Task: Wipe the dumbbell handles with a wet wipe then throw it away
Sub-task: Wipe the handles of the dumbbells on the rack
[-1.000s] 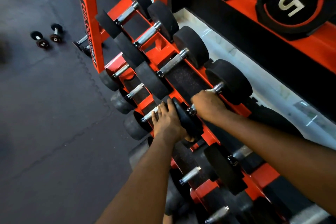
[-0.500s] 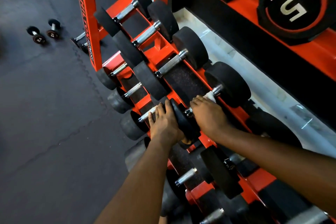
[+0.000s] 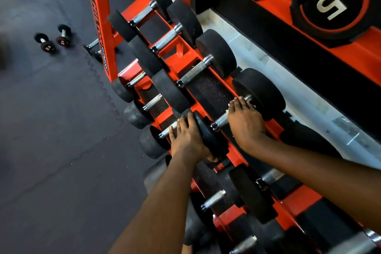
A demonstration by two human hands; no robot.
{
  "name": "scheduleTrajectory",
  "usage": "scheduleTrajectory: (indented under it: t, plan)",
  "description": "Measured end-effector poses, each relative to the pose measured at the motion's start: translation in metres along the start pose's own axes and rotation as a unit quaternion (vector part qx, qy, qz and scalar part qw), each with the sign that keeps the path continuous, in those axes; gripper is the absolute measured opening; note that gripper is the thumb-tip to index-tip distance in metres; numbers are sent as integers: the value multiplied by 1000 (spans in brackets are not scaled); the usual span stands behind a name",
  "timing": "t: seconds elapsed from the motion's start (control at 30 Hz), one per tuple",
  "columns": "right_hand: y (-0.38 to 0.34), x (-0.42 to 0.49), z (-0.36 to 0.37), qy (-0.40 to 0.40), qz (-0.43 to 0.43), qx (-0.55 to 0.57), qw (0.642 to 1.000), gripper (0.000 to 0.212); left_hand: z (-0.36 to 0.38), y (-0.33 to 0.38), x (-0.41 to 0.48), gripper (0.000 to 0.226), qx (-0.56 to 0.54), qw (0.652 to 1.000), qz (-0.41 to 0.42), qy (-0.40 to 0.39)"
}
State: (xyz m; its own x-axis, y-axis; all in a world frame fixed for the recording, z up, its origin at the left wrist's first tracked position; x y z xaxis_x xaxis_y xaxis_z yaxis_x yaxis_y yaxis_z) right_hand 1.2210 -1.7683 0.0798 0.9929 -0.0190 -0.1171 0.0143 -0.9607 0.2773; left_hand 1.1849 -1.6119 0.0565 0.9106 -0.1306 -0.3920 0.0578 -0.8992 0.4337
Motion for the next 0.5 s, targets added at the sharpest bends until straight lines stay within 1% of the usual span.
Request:
scheduleTrajectory:
  t: [0.07, 0.13, 0.23, 0.27, 0.3, 0.33, 0.4, 0.43, 0.47, 0.5]
  plan:
    - [2, -4, 3, -15, -17, -28, 999, 54, 0, -1, 1, 155, -4, 1000, -1, -3]
    - [-1, 5, 5, -21, -19, -53, 998, 51, 0, 0, 1, 155, -3, 1000, 0, -6]
    - [-12, 23, -3, -49, -31, -65, 996, 33, 0, 0, 0, 156, -4, 1000, -5, -12]
    - [-13, 25, -3, -50, -25, -52, 997, 30, 0, 1, 0, 156, -5, 1000, -6, -11]
    - [-12, 25, 0, -40, -12, -22, 999, 31, -1, 1, 0, 157, -6, 1000, -7, -10]
    - [-8, 21, 3, -25, 9, 25, 999, 37, -1, 0, 0, 157, -7, 1000, -6, -10]
    - [-2, 3, 12, 17, 44, 149, 988, 58, -1, -1, 0, 158, -8, 1000, -7, -6]
    - [-2, -5, 16, 35, 67, 226, 971, 67, -1, -2, 0, 158, -8, 1000, -5, -4]
    - [-1, -14, 19, 55, 99, 306, 945, 71, 0, -1, 0, 157, -8, 1000, -5, -6]
    - [-1, -21, 22, 78, 136, 383, 910, 72, 0, 0, 0, 157, -8, 1000, -3, -6]
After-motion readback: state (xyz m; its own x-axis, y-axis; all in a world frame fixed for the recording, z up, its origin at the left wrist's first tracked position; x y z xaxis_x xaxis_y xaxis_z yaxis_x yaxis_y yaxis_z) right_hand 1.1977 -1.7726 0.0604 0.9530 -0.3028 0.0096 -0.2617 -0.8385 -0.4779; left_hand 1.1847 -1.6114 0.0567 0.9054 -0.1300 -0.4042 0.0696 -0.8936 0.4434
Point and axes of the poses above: each hand's wrist, its own x-axis towards the middle knuckle, its own z-axis out of the palm, y = z × x, the point moved 8 cm from there along x, towards the middle knuckle, and after that the axes turned 5 degrees about z, right-handed, at the moved point
